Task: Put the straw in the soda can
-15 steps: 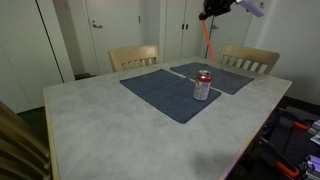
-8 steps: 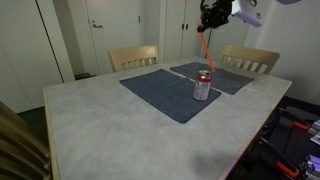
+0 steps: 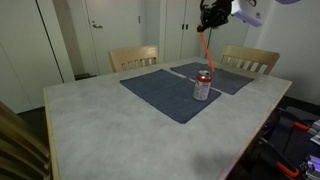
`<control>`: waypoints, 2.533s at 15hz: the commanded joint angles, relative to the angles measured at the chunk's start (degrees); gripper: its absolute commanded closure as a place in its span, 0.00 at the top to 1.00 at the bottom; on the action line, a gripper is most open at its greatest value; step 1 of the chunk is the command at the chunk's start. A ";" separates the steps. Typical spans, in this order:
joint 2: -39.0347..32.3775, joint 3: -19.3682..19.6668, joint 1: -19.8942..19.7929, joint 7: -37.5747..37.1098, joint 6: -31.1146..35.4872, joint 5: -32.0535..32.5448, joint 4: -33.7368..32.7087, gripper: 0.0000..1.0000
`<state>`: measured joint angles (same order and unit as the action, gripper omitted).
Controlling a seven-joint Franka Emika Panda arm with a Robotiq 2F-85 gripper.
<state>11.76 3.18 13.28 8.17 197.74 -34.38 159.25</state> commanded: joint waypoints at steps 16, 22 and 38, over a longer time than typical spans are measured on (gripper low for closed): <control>-0.14 -19.00 -23.91 7.19 0.10 -4.03 -3.97 0.02; 0.07 -25.81 -26.49 4.73 0.12 -8.39 -0.33 0.02; 7.47 -64.26 -59.49 -1.72 0.14 -16.68 -0.37 0.02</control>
<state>17.84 -53.32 -38.79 7.13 197.88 -48.97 158.89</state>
